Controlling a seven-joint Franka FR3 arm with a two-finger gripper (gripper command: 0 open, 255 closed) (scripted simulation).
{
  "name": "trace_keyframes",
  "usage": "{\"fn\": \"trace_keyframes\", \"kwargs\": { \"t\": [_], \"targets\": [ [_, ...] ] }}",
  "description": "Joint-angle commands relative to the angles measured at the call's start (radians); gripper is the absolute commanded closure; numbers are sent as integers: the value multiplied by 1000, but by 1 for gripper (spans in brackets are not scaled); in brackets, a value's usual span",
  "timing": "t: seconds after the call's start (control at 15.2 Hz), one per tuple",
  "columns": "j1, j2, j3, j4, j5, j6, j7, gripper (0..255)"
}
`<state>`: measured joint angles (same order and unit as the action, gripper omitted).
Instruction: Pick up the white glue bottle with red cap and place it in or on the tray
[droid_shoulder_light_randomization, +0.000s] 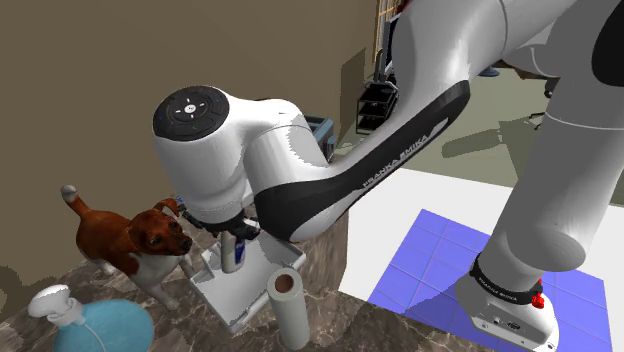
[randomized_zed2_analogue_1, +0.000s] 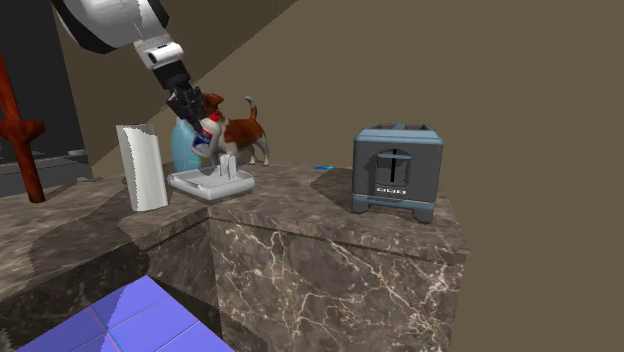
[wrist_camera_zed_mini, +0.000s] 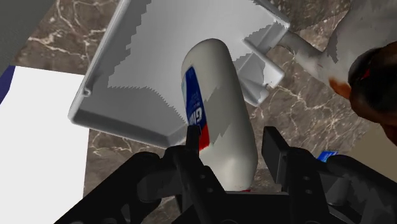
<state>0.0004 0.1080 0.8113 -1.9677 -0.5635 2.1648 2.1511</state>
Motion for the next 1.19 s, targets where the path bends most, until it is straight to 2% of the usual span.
{"fn": "trace_keyframes", "kwargs": {
  "t": [0.0,0.53,0.59,0.92,1.12],
  "targets": [
    [3,16,-4,-20,-25,24,25,255],
    [4,16,-4,-20,-25,24,25,255],
    [4,15,-4,-20,-24,24,25,0],
    [4,16,-4,-20,-25,24,25,0],
    [0,-56,17,5,58,-36,-26,0]
  ]
}}
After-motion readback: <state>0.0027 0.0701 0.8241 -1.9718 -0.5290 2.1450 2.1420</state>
